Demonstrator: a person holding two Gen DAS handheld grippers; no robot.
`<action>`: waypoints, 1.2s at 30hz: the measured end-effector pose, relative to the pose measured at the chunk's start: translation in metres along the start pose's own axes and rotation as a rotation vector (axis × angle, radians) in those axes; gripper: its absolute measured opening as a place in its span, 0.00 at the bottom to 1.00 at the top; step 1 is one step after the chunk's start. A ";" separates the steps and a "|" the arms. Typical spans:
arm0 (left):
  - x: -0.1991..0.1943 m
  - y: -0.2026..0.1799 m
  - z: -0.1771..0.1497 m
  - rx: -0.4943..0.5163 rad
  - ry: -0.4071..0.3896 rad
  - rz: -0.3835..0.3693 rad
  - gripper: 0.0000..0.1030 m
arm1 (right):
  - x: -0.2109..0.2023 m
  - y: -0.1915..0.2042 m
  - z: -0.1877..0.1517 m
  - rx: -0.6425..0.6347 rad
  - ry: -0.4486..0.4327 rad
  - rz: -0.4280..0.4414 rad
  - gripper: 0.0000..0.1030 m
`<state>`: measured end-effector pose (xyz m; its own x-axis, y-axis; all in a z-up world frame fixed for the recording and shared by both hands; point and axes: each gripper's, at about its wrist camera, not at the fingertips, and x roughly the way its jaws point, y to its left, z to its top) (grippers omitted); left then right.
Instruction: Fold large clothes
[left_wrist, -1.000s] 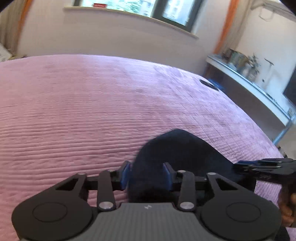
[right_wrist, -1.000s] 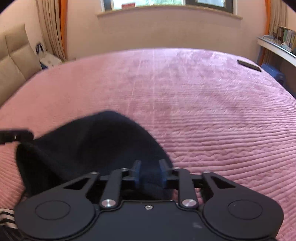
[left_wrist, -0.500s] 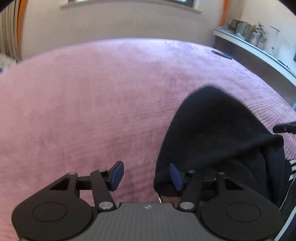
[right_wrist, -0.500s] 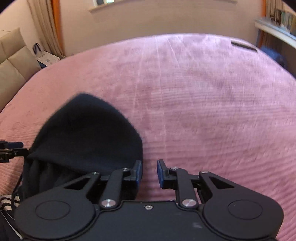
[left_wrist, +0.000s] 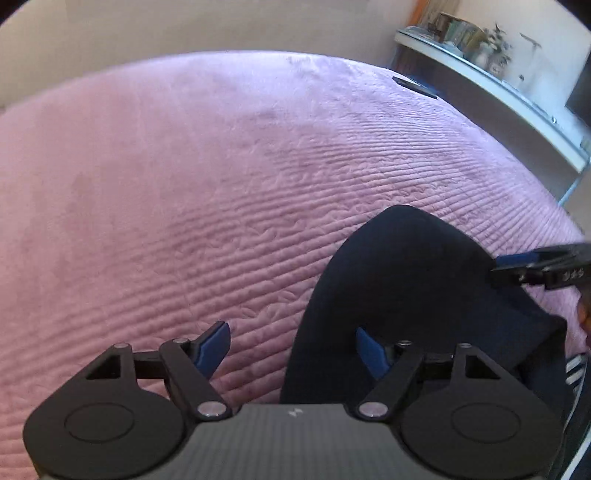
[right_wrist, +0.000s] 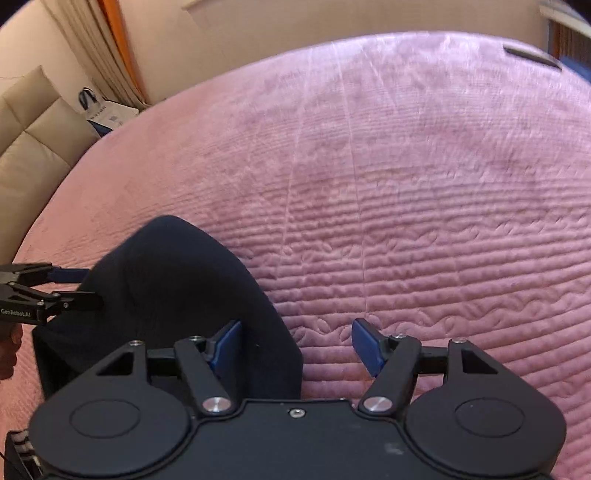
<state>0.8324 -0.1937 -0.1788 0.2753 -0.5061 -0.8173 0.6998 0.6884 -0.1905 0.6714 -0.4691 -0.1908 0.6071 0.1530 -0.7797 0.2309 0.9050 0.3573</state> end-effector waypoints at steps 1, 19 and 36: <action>0.005 0.001 0.000 0.003 0.007 -0.019 0.68 | 0.002 0.000 0.002 -0.002 -0.005 0.017 0.78; -0.153 -0.073 -0.051 0.171 -0.280 -0.095 0.10 | -0.166 0.087 -0.038 -0.343 -0.269 0.083 0.06; -0.286 -0.188 -0.259 0.287 -0.282 -0.083 0.13 | -0.311 0.138 -0.261 -0.480 -0.317 -0.043 0.07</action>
<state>0.4515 -0.0436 -0.0501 0.3520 -0.7042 -0.6166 0.8720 0.4861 -0.0574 0.3160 -0.2881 -0.0327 0.8199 0.0525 -0.5701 -0.0658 0.9978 -0.0026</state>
